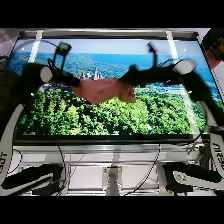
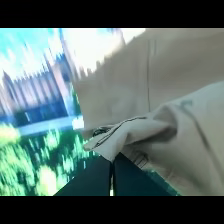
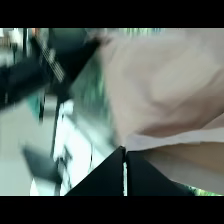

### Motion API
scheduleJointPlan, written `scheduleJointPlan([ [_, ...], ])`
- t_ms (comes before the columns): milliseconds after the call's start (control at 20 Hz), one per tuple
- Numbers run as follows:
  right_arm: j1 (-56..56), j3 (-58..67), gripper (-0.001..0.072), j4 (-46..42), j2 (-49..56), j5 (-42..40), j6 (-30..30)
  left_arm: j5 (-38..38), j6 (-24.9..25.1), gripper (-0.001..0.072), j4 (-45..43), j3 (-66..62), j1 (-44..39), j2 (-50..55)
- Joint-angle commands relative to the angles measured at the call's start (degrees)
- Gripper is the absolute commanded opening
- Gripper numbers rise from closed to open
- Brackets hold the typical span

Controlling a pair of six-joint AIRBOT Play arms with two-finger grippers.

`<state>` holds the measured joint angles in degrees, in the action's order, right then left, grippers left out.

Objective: Fold the clothes and pants, and hang the long-sleeved shirts on hangers.

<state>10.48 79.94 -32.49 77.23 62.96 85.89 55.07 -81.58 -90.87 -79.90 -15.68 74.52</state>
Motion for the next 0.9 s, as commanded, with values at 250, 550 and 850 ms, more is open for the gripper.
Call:
scheduleJointPlan([
  [250,-7.45,15.82,0.0002,-5.84,3.93,-6.75,5.66,-11.58,1.66,0.0008,15.54,-12.98,-0.04,-0.39],
  [550,-7.72,28.11,0.0002,-5.03,17.14,-15.82,8.41,-32.28,1.44,0.0008,16.35,-13.07,0.26,5.46],
  [850,-8.76,39.50,0.0002,-5.20,24.11,-20.63,8.35,-35.93,1.46,0.0008,26.64,-19.30,3.65,13.20],
])
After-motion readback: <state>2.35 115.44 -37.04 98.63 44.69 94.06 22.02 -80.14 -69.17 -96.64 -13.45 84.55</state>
